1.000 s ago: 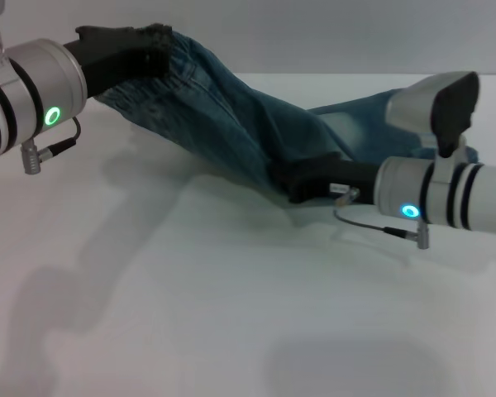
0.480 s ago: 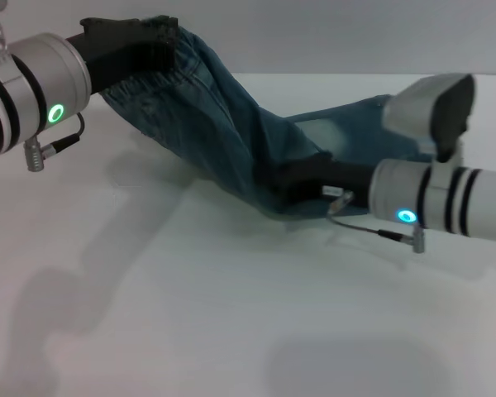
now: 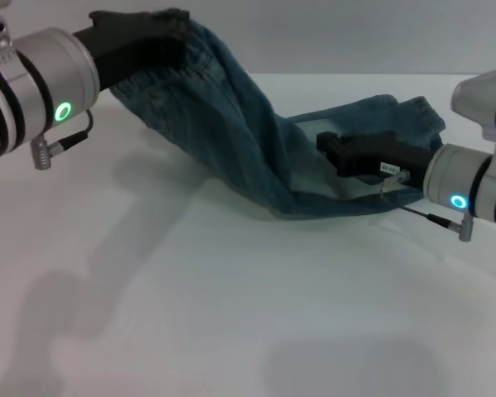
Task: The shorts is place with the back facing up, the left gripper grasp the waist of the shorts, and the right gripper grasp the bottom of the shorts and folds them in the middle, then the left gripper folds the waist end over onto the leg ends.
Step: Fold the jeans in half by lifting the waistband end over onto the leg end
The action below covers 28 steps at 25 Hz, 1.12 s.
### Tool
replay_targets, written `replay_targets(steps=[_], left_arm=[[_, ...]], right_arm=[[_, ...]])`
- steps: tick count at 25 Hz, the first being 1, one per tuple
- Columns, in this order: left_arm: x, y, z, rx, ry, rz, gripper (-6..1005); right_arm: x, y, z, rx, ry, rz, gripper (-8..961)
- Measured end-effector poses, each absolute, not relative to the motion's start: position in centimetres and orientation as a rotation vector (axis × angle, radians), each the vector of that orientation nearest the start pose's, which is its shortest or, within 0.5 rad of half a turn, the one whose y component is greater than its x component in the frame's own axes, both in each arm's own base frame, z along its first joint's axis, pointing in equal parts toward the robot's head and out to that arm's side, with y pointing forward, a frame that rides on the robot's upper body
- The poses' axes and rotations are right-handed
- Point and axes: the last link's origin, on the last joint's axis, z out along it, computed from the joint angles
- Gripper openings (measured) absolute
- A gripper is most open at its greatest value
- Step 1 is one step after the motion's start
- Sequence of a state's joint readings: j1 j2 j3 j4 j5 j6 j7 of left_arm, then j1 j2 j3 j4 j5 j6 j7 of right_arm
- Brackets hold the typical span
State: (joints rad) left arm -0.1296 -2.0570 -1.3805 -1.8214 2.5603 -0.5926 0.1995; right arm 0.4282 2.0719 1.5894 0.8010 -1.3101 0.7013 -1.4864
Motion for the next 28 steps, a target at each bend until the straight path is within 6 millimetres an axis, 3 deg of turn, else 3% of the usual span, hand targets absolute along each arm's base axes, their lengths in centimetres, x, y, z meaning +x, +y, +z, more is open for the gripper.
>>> replay_targets(steps=[9,21,26,28], left_arm=[[-9.7,32.8,3.6,-2.089,-0.647,-0.602,27],[-9.3,32.8,3.6,-2.084,-0.628,-0.628,27],[-9.5,32.7,3.4,-2.088,-0.634,-0.622,27],[-9.7,32.7,3.3,-2.088,-0.64,-0.618,27]], right_arm=[[20.4,39.0,-8.6,-2.439,0.872,0.543,-1],[16.0,37.1,-12.1,-2.611,0.799,0.573,-1],[15.6,36.8,-13.0,-2.616,0.772,0.54,-1],[16.9,36.9,-12.4,-2.561,0.807,0.531,-1]])
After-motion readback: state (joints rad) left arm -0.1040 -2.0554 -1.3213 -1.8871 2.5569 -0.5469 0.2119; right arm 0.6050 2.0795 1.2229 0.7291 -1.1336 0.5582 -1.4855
